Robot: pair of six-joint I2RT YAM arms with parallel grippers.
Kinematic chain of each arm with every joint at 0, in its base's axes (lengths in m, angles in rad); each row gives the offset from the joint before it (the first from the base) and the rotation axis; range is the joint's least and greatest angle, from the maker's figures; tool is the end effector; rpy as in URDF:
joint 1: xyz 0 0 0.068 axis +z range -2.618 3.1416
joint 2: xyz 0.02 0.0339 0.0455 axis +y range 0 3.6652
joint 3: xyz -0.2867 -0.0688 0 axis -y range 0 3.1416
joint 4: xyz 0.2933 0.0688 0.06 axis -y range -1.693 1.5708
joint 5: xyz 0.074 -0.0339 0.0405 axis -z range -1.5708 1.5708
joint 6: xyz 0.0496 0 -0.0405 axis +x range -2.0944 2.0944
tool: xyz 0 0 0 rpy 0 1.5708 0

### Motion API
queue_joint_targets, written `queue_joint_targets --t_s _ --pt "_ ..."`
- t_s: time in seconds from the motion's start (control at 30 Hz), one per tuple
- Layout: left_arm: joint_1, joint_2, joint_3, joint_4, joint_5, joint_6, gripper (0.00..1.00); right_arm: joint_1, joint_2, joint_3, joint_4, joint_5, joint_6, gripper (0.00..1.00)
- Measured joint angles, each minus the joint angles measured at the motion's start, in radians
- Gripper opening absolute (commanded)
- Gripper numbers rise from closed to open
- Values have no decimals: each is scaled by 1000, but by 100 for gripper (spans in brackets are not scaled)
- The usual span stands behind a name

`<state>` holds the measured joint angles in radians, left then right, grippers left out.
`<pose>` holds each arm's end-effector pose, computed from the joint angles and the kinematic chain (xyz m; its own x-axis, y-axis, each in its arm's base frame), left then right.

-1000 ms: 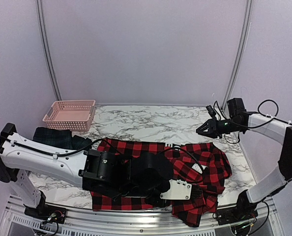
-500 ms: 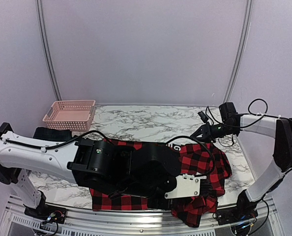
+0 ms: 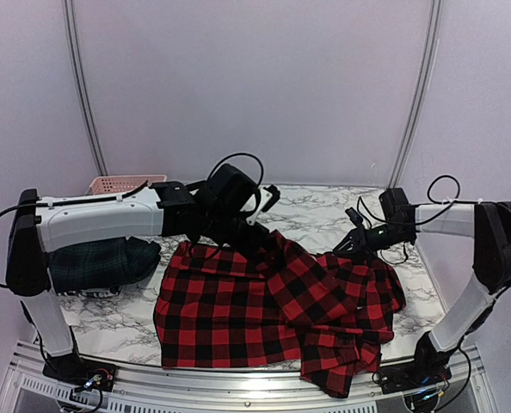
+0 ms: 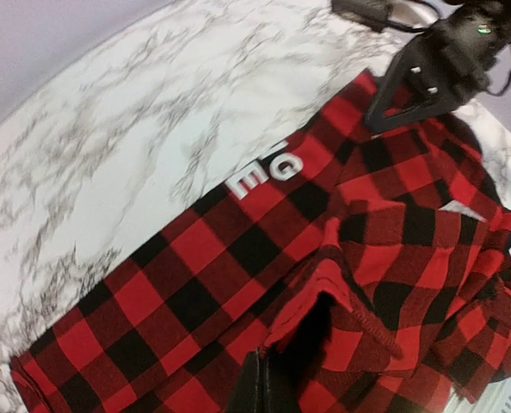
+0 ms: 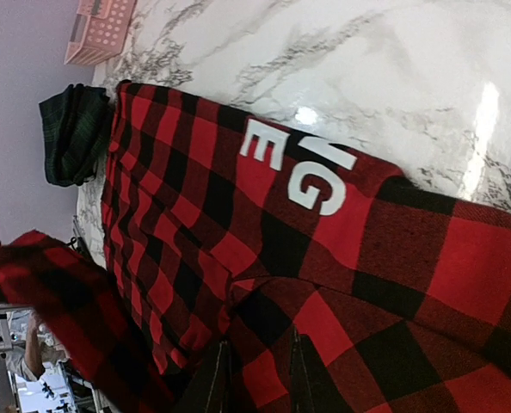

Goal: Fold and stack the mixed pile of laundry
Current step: Smooth out the 1/3-folded T-shirt at the center of the board.

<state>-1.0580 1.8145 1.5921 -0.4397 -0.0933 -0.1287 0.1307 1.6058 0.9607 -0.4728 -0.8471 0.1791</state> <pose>0.2424 -0.4211 0.3097 -0.4058 0.4604 -0.7895 0.7859 0.6167 -0.0444 0.3394 0.0821 0.1755 -0.9505 -0.0060 -0.3105 -0.2460 0.6248 0.7410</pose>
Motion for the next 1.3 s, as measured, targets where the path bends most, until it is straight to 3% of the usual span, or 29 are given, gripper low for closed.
queue_joint_targets --t_s 0.13,0.4,0.7,1.07,1.2,1.3 --pt "113 -11 -196 77 70 -126 0 -2 91 5 -10 68 0 19" --pt "226 -50 -443 206 114 -289 0 -17 158 6 -26 181 -1 19" --pt "281 -147 -564 306 92 -370 0 -31 169 35 -53 225 -13 21" --pt "333 -127 -577 300 -21 -404 1 -39 146 172 -116 263 -22 27" --pt "332 -114 -563 253 -65 -402 41 -40 89 274 -160 283 -34 29" --pt "333 -126 -549 216 -121 -394 63 -40 29 303 -190 290 -53 30"
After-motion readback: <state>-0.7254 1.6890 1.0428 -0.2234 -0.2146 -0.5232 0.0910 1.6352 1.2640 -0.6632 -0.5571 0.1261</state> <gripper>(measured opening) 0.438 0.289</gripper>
